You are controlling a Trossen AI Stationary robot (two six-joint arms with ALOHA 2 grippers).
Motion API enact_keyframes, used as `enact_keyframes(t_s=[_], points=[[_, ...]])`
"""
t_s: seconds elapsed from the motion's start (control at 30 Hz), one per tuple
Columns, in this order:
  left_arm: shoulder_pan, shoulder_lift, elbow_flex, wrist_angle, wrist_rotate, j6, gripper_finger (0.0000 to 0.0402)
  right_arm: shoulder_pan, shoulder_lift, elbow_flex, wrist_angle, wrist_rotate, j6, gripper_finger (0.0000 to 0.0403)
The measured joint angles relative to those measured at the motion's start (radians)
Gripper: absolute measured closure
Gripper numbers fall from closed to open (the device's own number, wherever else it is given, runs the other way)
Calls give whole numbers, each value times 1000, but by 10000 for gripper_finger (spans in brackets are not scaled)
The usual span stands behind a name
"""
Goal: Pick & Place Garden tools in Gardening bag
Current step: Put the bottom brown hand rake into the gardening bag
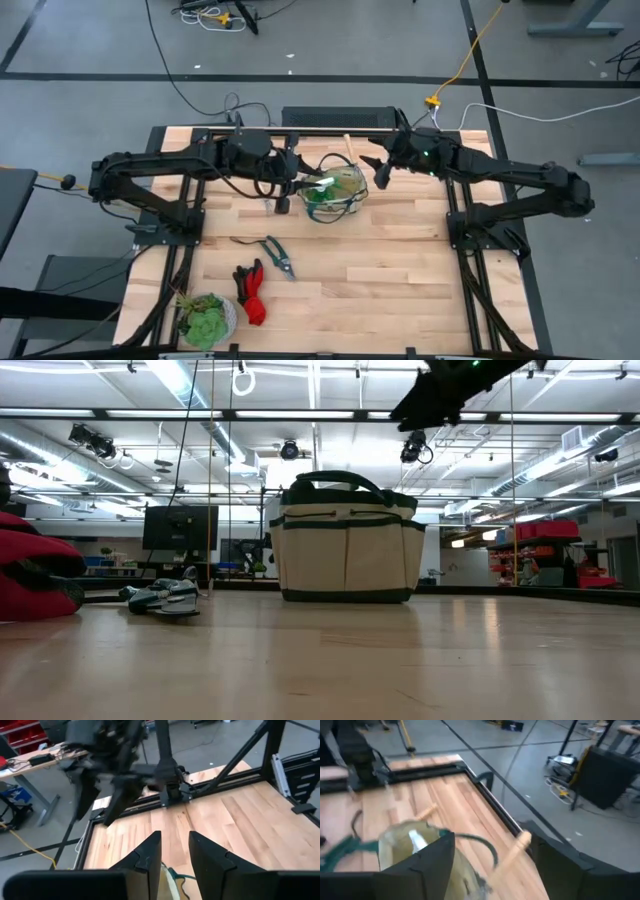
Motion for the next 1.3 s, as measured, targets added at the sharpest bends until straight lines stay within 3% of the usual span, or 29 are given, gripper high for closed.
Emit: enact_keyframes(t_s=[0.37, 0.57, 0.8, 1.3], points=[[-5, 0, 0, -5, 16, 5, 298, -196, 159, 0, 78, -193, 71, 133], [-6, 0, 0, -12, 46, 6, 298, -256, 248, 0, 107, -223, 73, 133], [-6, 0, 0, -12, 47, 8, 298, -304, 330, 0, 181, -353, 108, 133], [-6, 1, 0, -19, 48, 9, 298, -328, 378, 0, 226, -449, 118, 133]])
